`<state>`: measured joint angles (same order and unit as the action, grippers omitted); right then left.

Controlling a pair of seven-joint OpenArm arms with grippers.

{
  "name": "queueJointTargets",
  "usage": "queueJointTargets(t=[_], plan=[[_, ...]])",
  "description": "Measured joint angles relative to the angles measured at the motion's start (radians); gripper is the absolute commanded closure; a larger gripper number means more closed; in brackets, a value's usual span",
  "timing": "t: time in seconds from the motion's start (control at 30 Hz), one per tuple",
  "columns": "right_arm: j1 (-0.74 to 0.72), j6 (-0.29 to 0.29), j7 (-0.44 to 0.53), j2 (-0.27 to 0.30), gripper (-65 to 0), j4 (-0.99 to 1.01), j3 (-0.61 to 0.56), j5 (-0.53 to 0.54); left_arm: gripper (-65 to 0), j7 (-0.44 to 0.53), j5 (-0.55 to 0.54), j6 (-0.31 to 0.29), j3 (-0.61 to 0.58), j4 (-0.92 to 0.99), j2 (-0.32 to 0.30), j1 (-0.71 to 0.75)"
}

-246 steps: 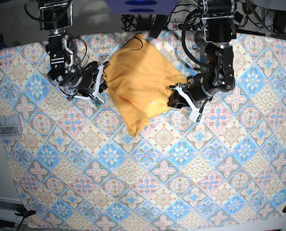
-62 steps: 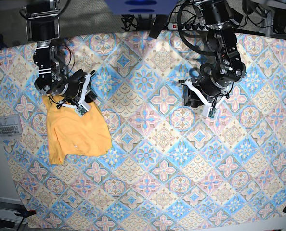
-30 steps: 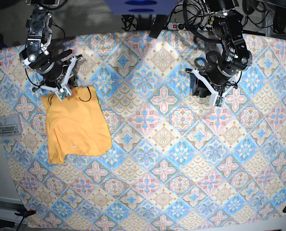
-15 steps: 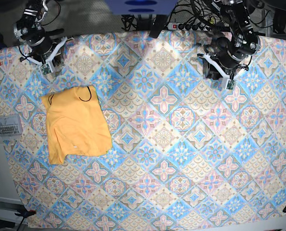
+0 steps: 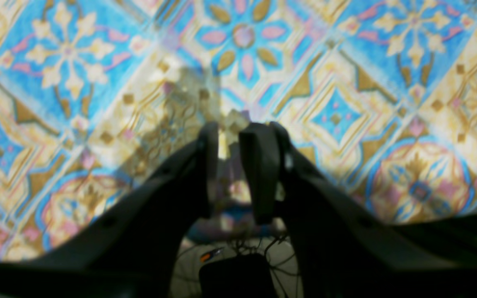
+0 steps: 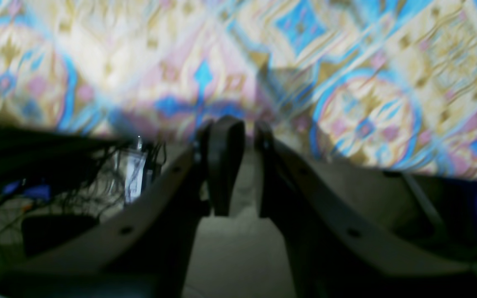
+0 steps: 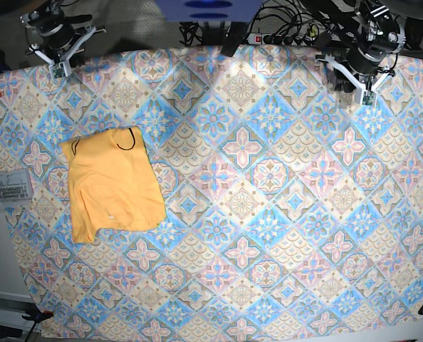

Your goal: Fold the T-shirt properly

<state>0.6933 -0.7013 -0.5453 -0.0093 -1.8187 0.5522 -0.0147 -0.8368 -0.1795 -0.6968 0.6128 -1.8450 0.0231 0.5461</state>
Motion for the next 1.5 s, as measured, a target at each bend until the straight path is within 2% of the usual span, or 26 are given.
queueJointTargets(t=[0.23, 0.43, 0.83, 0.97, 1.17, 1.23, 1.3, 1.37, 1.5], plan=[[0.041, 0.002, 0.004, -0.042, -10.0, 0.017, 0.073, -0.002, -13.6, 0.004, -0.003, -0.002, 0.070, -0.006, 0.002, 0.073], [0.095, 0.005, 0.000, -0.043, -10.0, 0.111, 0.080, -0.003, -13.6, 0.004, 0.048, -0.003, 0.079, -0.025, 0.006, 0.155], [0.090, 0.006, 0.018, -0.041, -9.9, 0.488, 0.080, -0.001, -13.6, 0.011, 0.180, 0.000, 0.076, -0.027, 0.077, 0.267], [0.038, 0.007, 0.019, -0.008, -9.8, 0.600, 0.077, 0.002, -13.6, 0.012, 0.236, -0.005, 0.070, 0.002, 0.114, 0.286], [-0.042, 0.006, 0.101, 0.013, -10.0, 0.784, 0.077, 0.000, -13.6, 0.021, 0.317, -0.003, 0.070, 0.142, 0.113, 0.197], [-0.072, 0.006, 0.116, 0.021, -9.9, 0.862, 0.077, -0.024, -13.6, 0.027, 0.363, 0.001, 0.071, 0.189, 0.127, 0.161], [-0.118, 0.011, 0.142, 0.032, -9.9, 0.940, 0.080, -0.093, -13.6, 0.025, 0.428, -0.002, 0.071, 0.264, 0.133, 0.117], [-0.175, 0.018, 0.198, 0.039, -9.9, 1.020, 0.084, -0.128, -13.6, 0.028, 0.499, -0.004, 0.072, 0.344, 0.138, 0.071], [-0.272, 0.013, 0.295, 0.037, -9.9, 1.184, 0.084, -0.169, -13.6, 0.100, 0.587, -0.006, 0.074, 0.451, 0.140, -0.003]])
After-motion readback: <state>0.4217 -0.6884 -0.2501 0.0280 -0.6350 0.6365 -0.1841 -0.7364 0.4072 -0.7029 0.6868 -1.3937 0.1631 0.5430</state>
